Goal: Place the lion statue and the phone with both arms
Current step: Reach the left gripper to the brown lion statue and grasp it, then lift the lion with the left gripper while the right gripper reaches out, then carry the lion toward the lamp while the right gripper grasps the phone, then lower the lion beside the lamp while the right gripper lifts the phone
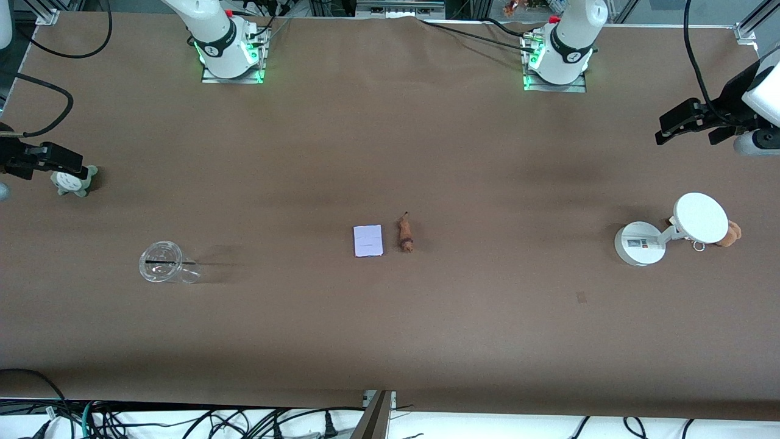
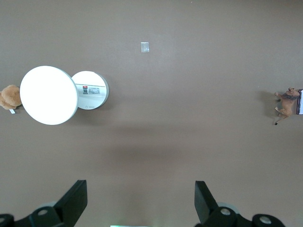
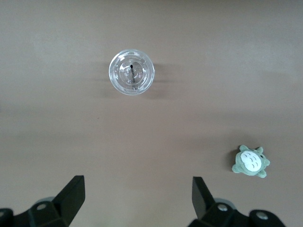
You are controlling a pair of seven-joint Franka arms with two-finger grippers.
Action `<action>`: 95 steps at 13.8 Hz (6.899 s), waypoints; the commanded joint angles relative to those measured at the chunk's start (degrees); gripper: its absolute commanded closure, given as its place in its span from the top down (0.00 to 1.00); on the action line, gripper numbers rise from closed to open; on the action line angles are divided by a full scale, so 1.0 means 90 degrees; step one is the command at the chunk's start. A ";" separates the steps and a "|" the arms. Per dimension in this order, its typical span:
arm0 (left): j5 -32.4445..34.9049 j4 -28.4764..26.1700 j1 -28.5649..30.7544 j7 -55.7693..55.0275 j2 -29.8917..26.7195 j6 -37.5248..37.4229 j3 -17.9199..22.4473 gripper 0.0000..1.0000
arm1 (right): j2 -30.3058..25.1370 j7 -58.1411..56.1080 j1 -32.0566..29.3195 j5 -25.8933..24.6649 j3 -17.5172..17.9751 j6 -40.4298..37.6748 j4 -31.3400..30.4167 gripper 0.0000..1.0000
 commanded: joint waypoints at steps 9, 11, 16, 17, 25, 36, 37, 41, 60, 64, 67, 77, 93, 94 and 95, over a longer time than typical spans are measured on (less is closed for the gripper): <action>-0.0054 -0.0151 -0.0073 -0.0195 0.0041 -0.0020 -0.0075 1.00 | 0.0027 -0.0053 -0.0010 0.0067 -0.0007 -0.0011 0.0102 1.00; -0.0054 -0.0131 -0.0132 -0.0379 0.0294 0.0242 -0.0172 1.00 | 0.0027 -0.0052 0.0000 0.0067 -0.0008 -0.0011 0.0102 1.00; -0.0073 -0.0112 -0.0181 -0.1715 0.1026 0.1032 -0.0962 1.00 | 0.0027 -0.0052 0.0000 0.0067 -0.0008 -0.0011 0.0102 1.00; -0.0083 -0.0093 -0.0220 -0.2212 0.1241 0.1325 -0.1225 1.00 | 0.0027 -0.0052 -0.0010 0.0067 0.0002 -0.0011 0.0102 1.00; 0.0227 0.0852 -0.2034 -0.5709 0.3495 0.3465 -0.1599 1.00 | 0.0105 -0.0160 0.0000 0.0076 -0.0008 -0.0021 0.0102 1.00; 0.1634 0.1509 -0.2906 -0.7100 0.5422 0.5185 -0.1521 1.00 | 0.0691 -0.0073 0.0458 0.0047 0.0002 0.0067 0.0043 1.00; 0.1693 0.1538 -0.2906 -0.7090 0.5500 0.5195 -0.1521 1.00 | 0.0730 -0.0043 0.0585 0.0037 0.0002 0.0077 0.0043 1.00; 0.1714 0.1626 -0.3265 -0.7119 0.5725 0.5244 -0.1249 1.00 | 0.0857 0.0190 0.0908 0.0037 0.0002 0.0096 0.0073 1.00; 0.1684 0.0028 -0.1199 -0.3414 0.4175 0.5195 -0.1198 0.00 | 0.2389 0.2396 0.2635 0.0574 0.0002 0.2135 0.0034 1.00; 0.1762 -0.1855 -0.0339 -0.2124 0.3257 0.6296 -0.1335 0.00 | 0.2838 0.3110 0.3221 0.0565 0.0002 0.2897 0.0034 1.00; 0.1762 -0.2435 0.0636 -0.1010 0.3099 0.6688 -0.1597 0.00 | 0.3209 0.3628 0.3622 0.0555 0.0002 0.3425 0.0034 1.00; 0.1762 -0.2397 0.1235 -0.0381 0.3742 0.6963 -0.1608 0.00 | 0.3923 0.4038 0.4257 0.0555 0.0002 0.4695 0.0053 1.00; 0.1704 -0.1987 0.1216 -0.0352 0.3597 0.6749 -0.1686 1.00 | 0.4509 0.4254 0.4785 0.0545 0.0012 0.5038 0.0082 1.00; 0.1713 -0.1977 0.1225 -0.0332 0.3451 0.6622 -0.1754 1.00 | 0.4529 0.4254 0.4785 0.0545 0.0012 0.5076 0.0082 1.00; 0.1704 -0.1977 0.1225 -0.0323 0.3276 0.6466 -0.1813 1.00 | 0.4548 0.4245 0.4785 0.0545 0.0002 0.5115 0.0082 1.00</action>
